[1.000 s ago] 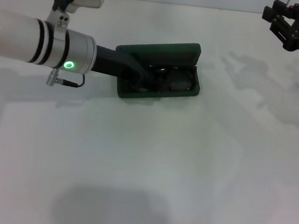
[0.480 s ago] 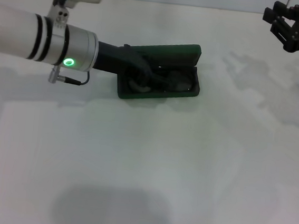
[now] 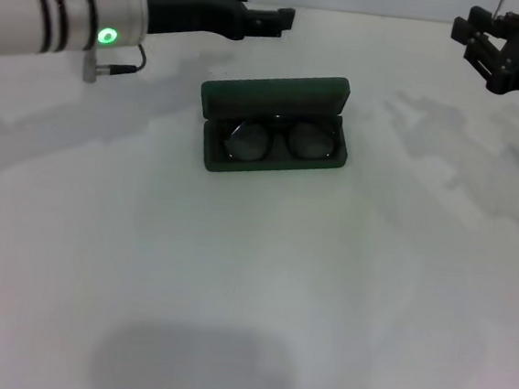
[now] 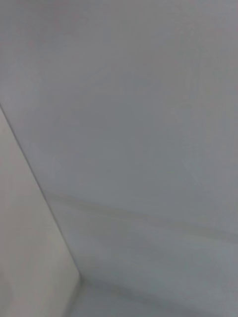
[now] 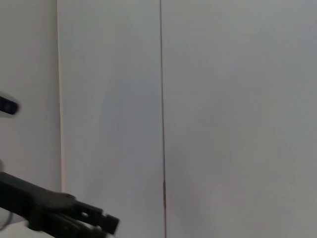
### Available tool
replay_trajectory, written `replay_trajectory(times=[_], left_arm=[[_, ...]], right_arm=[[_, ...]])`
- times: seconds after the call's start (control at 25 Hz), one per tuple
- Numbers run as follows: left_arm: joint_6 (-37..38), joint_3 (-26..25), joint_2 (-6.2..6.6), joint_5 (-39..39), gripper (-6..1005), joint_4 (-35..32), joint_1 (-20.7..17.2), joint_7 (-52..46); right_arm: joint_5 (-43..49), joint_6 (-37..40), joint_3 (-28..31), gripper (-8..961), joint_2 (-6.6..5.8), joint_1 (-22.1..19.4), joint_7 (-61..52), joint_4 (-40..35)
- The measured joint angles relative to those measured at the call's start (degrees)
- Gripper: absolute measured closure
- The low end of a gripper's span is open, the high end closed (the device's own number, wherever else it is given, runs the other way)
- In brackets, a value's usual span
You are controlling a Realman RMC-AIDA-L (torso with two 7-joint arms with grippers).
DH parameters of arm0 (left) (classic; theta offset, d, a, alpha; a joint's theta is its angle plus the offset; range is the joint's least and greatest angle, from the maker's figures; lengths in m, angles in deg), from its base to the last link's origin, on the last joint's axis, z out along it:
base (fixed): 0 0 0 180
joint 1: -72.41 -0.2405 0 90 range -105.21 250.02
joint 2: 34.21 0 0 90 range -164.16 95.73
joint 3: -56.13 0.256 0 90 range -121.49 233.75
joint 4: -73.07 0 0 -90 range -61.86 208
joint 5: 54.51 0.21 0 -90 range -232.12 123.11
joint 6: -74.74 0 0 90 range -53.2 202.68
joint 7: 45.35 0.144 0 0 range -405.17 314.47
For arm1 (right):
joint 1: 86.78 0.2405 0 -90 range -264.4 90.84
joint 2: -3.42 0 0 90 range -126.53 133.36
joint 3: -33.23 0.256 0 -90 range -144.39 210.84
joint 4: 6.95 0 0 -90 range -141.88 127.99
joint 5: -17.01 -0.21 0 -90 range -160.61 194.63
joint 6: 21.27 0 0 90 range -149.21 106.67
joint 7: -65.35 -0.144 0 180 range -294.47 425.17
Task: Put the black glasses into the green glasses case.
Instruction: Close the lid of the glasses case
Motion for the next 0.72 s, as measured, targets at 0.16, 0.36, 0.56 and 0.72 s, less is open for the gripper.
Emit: replay_trajectory(times=[0.16, 0.36, 0.56, 0.72], left_arm=[[-11.57, 2.89, -0.48, 7.59, 110, 5.13, 4.58, -2.78], [-14.32, 5.39, -0.55, 10.29, 110, 8.45, 7.24, -3.54], [-13.48, 8.65, -0.54, 10.33, 110, 8.32, 7.1, -3.6], [-11.39, 10.24, -0.54, 10.04, 111, 7.72, 6.02, -3.25]], right_arm=[[-0.04, 0.0, -0.52, 739, 0.01, 0.27, 0.04, 0.28], [-0.04, -0.15, -0.87, 736, 0.01, 0.37, 0.12, 0.28], [-0.04, -0.42, -1.04, 732, 0.01, 0.37, 0.13, 0.29], [-0.04, -0.64, -1.05, 729, 0.01, 0.37, 0.21, 0.33]])
